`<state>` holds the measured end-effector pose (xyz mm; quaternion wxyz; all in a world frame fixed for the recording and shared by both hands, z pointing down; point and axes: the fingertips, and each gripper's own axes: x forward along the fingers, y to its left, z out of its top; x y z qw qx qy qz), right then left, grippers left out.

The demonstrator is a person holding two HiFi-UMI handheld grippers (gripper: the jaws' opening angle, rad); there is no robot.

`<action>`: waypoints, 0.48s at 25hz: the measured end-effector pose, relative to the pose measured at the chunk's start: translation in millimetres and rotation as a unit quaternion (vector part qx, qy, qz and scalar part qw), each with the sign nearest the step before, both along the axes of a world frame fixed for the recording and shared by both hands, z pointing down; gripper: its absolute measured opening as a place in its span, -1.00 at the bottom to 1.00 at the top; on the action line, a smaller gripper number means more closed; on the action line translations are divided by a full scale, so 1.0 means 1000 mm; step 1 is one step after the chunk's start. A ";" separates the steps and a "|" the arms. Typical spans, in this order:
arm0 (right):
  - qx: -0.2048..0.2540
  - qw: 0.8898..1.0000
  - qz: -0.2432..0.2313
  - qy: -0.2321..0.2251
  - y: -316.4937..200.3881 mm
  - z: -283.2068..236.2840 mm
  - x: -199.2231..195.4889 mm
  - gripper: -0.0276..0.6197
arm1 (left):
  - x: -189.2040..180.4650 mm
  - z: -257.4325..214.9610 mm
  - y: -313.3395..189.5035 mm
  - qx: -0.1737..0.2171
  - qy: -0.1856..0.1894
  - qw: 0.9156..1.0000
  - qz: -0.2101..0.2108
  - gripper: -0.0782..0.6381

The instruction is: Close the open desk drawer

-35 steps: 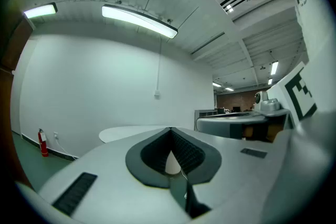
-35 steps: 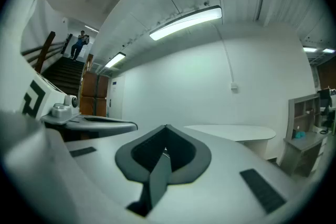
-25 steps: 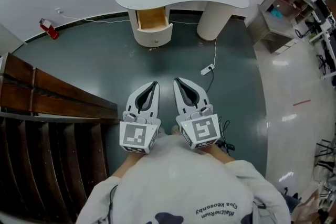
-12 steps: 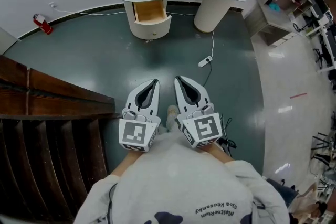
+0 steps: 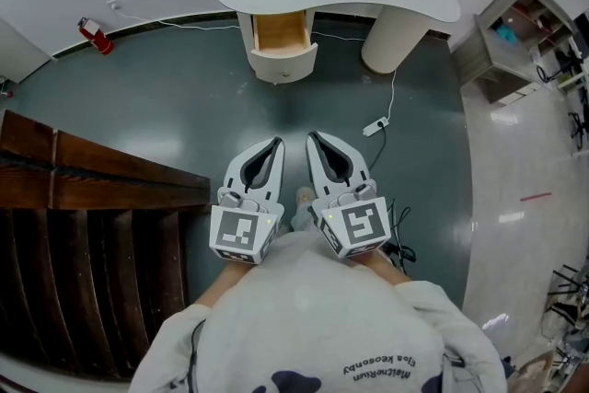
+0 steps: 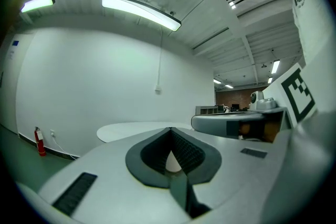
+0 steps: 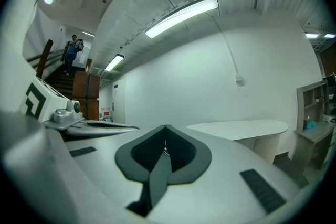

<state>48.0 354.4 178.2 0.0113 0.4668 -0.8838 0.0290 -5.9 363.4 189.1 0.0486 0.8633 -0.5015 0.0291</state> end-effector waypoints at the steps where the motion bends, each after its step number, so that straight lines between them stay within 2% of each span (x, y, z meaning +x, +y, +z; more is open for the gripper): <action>1: 0.004 1.000 -0.005 -0.002 -0.008 -0.002 0.001 -0.87 | 0.001 -0.001 -0.007 0.003 -0.001 1.000 -0.003 -0.76; 7: 0.013 0.999 -0.033 -0.011 -0.054 -0.007 0.020 -0.87 | 0.019 -0.009 -0.047 0.015 -0.006 1.000 -0.024 -0.76; 12: 0.006 0.998 -0.055 -0.014 -0.077 -0.001 0.023 -0.87 | 0.020 -0.004 -0.065 0.010 -0.005 0.999 -0.053 -0.76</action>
